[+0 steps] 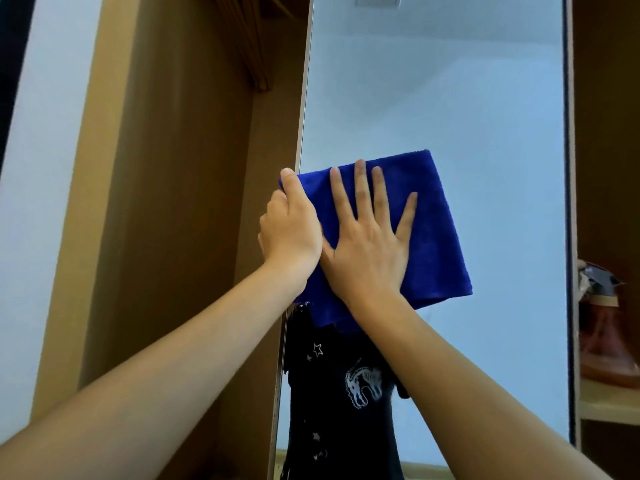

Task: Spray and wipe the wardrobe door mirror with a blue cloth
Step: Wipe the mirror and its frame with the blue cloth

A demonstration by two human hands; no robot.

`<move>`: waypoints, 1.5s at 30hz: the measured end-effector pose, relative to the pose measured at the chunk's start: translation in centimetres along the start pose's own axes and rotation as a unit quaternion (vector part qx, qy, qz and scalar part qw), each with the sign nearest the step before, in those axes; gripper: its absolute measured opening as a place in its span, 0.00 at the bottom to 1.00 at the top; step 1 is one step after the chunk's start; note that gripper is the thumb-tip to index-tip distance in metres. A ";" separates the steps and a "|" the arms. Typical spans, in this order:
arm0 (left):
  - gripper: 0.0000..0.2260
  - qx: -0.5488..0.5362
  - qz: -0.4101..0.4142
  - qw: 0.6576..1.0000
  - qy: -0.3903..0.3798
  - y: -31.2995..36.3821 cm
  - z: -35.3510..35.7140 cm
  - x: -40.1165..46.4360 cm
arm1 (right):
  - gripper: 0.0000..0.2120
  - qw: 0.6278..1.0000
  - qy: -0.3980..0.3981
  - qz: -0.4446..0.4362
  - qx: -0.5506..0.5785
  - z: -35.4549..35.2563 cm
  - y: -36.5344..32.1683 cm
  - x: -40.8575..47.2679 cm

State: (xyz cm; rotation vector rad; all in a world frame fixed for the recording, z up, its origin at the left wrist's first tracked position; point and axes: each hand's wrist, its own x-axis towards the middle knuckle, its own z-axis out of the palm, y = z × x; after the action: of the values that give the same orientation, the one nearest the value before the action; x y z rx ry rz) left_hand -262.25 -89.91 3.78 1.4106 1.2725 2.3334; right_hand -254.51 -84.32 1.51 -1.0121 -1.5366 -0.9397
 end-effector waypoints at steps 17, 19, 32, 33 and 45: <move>0.25 0.012 -0.050 0.999 -0.005 -5.3 -3.3 -4.7 | 0.31 0.999 -0.003 -0.041 0.028 0.3 0.9 -3.6; 0.24 0.006 -0.071 0.997 -0.018 -6.7 -3.9 -6.0 | 0.31 0.999 -0.004 -0.037 0.026 0.3 0.8 -3.6; 0.30 -0.043 -0.107 0.993 0.007 -8.0 -4.1 -7.6 | 0.33 0.995 -0.049 -0.088 0.010 0.9 -0.3 -10.7; 0.29 -0.039 -0.110 0.993 0.008 -7.9 -4.1 -7.8 | 0.33 0.994 -0.050 -0.094 0.011 0.8 0.1 -10.9; 0.24 0.047 -0.044 0.998 0.002 -9.0 -4.1 -10.0 | 0.34 0.998 -0.049 -0.033 0.020 0.5 -0.2 -9.7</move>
State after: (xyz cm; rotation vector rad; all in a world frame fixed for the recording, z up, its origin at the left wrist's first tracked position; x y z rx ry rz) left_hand -262.54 -91.62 -10.15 1.3481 1.4327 2.2473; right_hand -253.74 -85.23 -8.14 -0.9962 -1.6729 -0.9134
